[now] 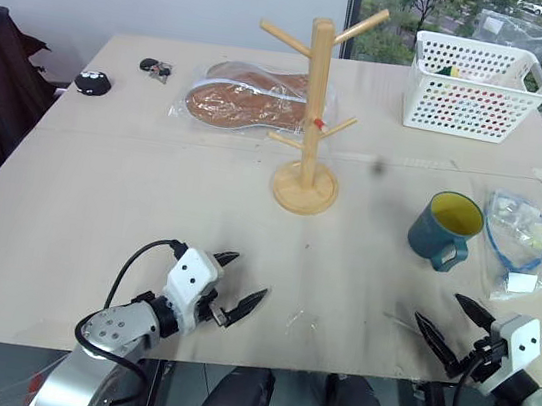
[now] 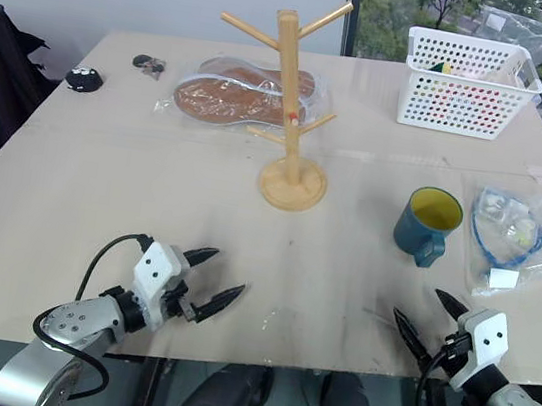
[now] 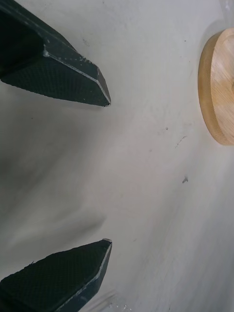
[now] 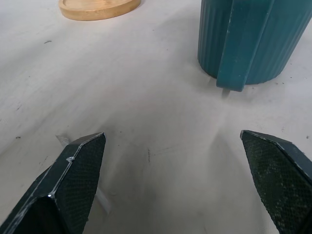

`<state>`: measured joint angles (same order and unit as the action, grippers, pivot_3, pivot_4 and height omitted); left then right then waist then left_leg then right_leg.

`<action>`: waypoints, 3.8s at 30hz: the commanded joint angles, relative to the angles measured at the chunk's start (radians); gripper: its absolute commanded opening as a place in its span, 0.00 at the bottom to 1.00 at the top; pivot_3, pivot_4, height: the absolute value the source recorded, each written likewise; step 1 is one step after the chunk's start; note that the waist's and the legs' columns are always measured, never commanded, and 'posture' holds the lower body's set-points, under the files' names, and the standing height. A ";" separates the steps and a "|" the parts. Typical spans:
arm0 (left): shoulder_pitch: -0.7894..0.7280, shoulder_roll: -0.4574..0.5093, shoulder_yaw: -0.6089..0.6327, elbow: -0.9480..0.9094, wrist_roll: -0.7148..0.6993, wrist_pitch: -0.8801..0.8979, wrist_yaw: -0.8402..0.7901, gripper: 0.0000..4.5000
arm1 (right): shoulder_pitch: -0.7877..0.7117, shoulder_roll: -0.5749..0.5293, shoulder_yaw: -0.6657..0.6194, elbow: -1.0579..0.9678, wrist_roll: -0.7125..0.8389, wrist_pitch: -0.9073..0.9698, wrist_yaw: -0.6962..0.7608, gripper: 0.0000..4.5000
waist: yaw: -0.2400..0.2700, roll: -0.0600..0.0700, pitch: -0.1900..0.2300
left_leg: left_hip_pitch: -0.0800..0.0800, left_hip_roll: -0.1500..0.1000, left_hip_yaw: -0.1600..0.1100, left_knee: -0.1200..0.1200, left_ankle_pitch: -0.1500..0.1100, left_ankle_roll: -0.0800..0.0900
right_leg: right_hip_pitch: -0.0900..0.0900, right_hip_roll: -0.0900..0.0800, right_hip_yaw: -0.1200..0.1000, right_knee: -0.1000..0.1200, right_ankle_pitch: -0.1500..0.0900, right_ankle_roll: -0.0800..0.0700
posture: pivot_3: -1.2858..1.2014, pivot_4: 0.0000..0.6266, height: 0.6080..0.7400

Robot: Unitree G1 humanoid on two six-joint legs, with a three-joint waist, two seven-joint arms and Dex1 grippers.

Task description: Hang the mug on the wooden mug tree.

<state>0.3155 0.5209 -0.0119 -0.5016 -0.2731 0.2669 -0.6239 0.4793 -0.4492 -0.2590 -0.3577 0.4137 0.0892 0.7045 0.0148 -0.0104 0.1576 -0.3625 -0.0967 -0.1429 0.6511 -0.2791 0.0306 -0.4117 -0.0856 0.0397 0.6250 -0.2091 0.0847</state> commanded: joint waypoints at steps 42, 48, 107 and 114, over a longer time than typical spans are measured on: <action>-0.486 0.266 -0.002 -0.109 -0.306 0.232 -0.349 1.00 | -0.224 0.314 0.069 -0.088 -0.241 0.090 -0.597 0.99 | -0.014 0.002 0.000 | 0.000 0.000 0.000 -0.002 0.003 -0.006 | -0.003 0.002 0.001 0.001 0.002 -0.004 | 0.52 0.24 1.00; -0.491 0.271 -0.014 -0.111 -0.287 0.237 -0.359 1.00 | -0.234 0.321 0.063 -0.075 -0.274 0.070 -0.624 0.99 | -0.026 0.002 0.000 | 0.000 0.000 0.000 -0.002 0.003 -0.006 | -0.003 0.002 0.001 0.001 0.002 -0.004 | 0.52 0.24 1.00; -0.149 -0.173 0.232 -0.010 -0.380 -0.252 -0.180 1.00 | -1.496 -0.192 0.515 0.008 -0.065 0.896 0.058 0.01 | -0.006 -0.003 0.000 | -0.021 0.001 0.000 0.003 0.002 -0.006 | -0.021 -0.001 -0.002 0.000 0.004 -0.006 | 0.52 0.24 1.00; -0.173 -0.185 0.214 0.010 -0.397 -0.278 -0.203 1.00 | -1.524 -0.176 0.562 0.027 -0.102 0.943 0.034 0.01 | -0.005 -0.002 0.000 | -0.021 0.001 0.000 0.003 0.002 -0.006 | -0.021 0.000 -0.002 0.001 0.005 -0.007 | 0.52 0.24 1.00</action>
<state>0.1492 0.3354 0.1952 -0.4833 -0.6528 0.0108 -0.8194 -1.0116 -0.6244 0.3096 -0.3241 0.3258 1.0269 0.7500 0.0101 -0.0129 0.1580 -0.3833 -0.0958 -0.1425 0.6538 -0.2770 0.0245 -0.4327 -0.0854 0.0374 0.6257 -0.2042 0.0780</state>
